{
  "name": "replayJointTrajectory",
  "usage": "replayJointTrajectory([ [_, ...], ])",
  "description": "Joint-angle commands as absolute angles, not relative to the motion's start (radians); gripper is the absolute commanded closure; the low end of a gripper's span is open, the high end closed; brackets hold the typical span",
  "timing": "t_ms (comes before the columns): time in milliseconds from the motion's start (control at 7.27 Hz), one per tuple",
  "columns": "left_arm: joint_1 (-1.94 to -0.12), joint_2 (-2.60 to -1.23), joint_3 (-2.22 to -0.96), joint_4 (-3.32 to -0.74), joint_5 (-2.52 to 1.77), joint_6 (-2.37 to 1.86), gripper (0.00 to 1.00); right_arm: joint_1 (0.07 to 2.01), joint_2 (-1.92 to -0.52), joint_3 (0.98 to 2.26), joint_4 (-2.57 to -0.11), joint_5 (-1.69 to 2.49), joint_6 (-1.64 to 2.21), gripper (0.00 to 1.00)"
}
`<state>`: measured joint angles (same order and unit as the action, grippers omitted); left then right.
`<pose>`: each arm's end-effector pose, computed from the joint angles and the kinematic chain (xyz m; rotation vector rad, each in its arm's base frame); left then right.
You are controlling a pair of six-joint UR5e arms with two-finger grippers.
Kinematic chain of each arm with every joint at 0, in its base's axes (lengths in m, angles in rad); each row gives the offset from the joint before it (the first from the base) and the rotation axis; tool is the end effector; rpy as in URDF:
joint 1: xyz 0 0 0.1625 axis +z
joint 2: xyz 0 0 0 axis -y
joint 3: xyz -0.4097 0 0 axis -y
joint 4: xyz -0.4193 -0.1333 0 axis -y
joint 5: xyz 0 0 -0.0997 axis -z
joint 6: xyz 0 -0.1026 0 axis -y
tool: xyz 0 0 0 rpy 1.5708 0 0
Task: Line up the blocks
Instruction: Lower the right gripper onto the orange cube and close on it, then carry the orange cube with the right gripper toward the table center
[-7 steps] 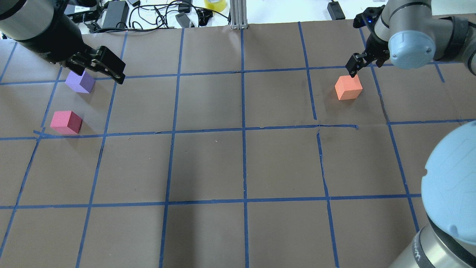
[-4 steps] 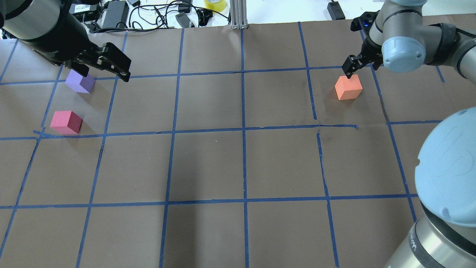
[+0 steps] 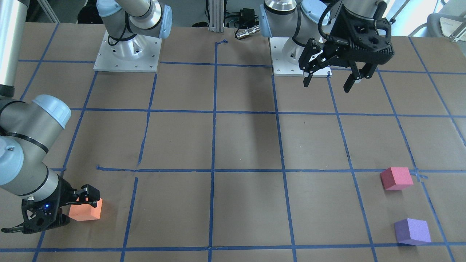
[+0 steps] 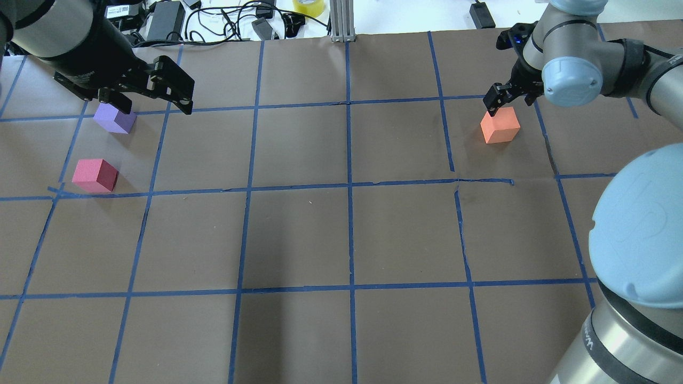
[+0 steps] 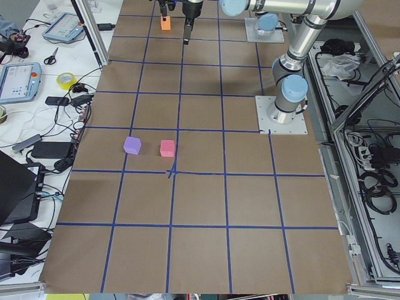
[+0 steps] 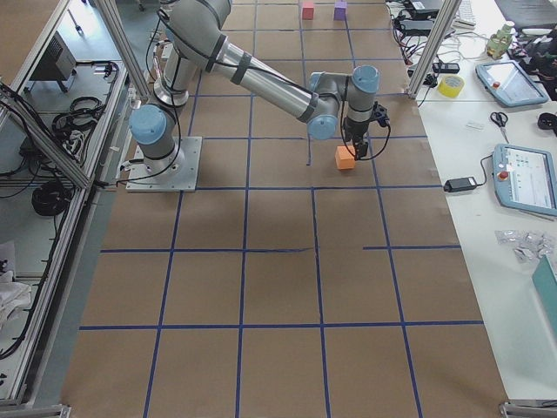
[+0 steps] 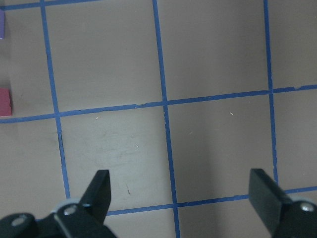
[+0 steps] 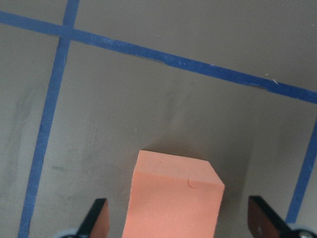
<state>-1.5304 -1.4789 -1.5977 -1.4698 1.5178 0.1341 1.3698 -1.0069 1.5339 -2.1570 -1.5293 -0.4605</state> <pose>-0.1186 -0.5013 0.5131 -0.1516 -3.0885 0.2634 -0.0024 -0.7006 0.2015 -0.4056 3.0932 -0.1084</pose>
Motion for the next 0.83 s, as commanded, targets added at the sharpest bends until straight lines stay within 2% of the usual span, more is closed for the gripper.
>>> replayJointTrajectory([
  [0, -1.540, -1.464, -1.608, -1.489, 1.531, 0.126, 0.00, 1.368, -0.970, 1.534, -2.161, -1.523, -0.468, 0.00],
  [275, -1.542, -1.457, -1.626, -1.549, 1.546, 0.124, 0.00, 1.368, -0.951, 1.535, -2.171, -1.525, -0.457, 0.01],
  [412, -1.542, -1.450, -1.632, -1.546, 1.555, 0.130, 0.00, 1.368, -0.945, 1.536, -2.172, -1.520, -0.457, 0.43],
  [550, -1.542, -1.451, -1.634, -1.539, 1.554, 0.130, 0.00, 1.368, -0.945, 1.536, -2.172, -1.525, -0.456, 0.78],
  [688, -1.542, -1.453, -1.631, -1.539, 1.552, 0.130, 0.00, 1.368, -0.954, 1.532, -2.169, -1.520, -0.433, 1.00],
])
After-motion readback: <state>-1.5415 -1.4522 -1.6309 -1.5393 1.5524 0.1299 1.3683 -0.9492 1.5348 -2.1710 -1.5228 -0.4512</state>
